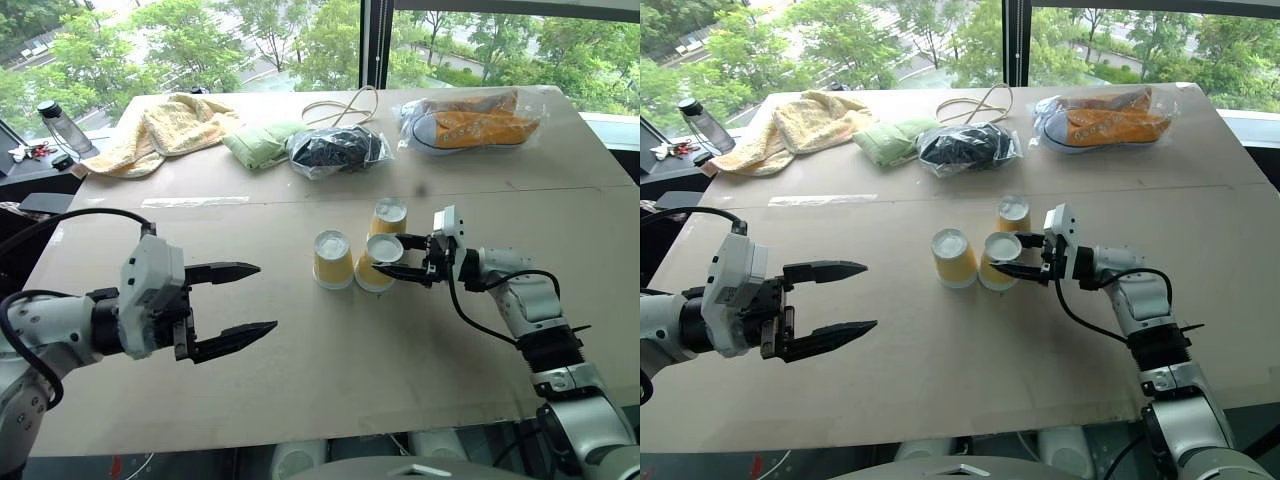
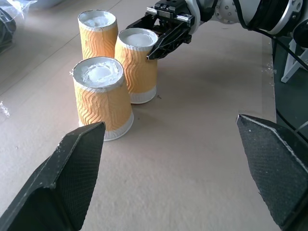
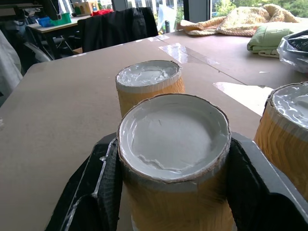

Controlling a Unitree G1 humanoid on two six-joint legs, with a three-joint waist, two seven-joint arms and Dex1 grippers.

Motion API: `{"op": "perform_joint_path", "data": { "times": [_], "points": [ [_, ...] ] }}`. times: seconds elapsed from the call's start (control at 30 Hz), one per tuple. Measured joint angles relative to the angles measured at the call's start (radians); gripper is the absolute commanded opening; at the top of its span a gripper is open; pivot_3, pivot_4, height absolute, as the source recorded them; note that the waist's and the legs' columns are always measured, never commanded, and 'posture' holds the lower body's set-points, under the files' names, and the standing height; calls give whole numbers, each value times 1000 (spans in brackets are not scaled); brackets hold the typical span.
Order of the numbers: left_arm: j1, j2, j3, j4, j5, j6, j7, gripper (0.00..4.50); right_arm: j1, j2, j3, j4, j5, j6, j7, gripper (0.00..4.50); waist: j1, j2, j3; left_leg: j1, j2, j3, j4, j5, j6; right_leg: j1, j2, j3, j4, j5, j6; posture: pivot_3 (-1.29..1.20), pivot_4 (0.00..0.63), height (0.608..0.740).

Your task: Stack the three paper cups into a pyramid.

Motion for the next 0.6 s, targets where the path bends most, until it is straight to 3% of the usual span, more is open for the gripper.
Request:
{"op": "perform_joint_path", "data": {
  "times": [0.23, 0.3, 0.43, 0.6],
  "points": [
    [-19, -3, -2, 0, 0, -7, 12, 4500, -1, 13, 2, 0, -17, -5, -5, 2115, -2, 0, 0, 0, 0, 0, 0, 0, 0, 0, 0, 0, 1, 0, 0, 0, 150, 740],
    [-32, -13, -5, 4, 2, -15, 15, 4500, -3, 15, 1, 0, -18, 1, -7, 3137, -2, 0, 0, 0, 0, 0, 0, 0, 0, 0, 0, 0, 1, 0, 0, 0, 150, 740],
    [-56, -17, -12, 13, 12, -29, 21, 4500, -4, 15, 8, 0, -19, 31, -9, 4474, -1, 0, 0, 0, 0, 0, 0, 0, 0, -1, -1, 0, 0, 0, 0, 0, 150, 740],
    [-63, -20, -24, 24, 33, -47, 28, 4500, -4, 15, 6, -1, -19, 38, -16, 4474, -1, 0, 0, 0, 0, 0, -1, 0, 0, -1, -1, 0, 0, 0, 0, 0, 150, 740]
  ]
}}
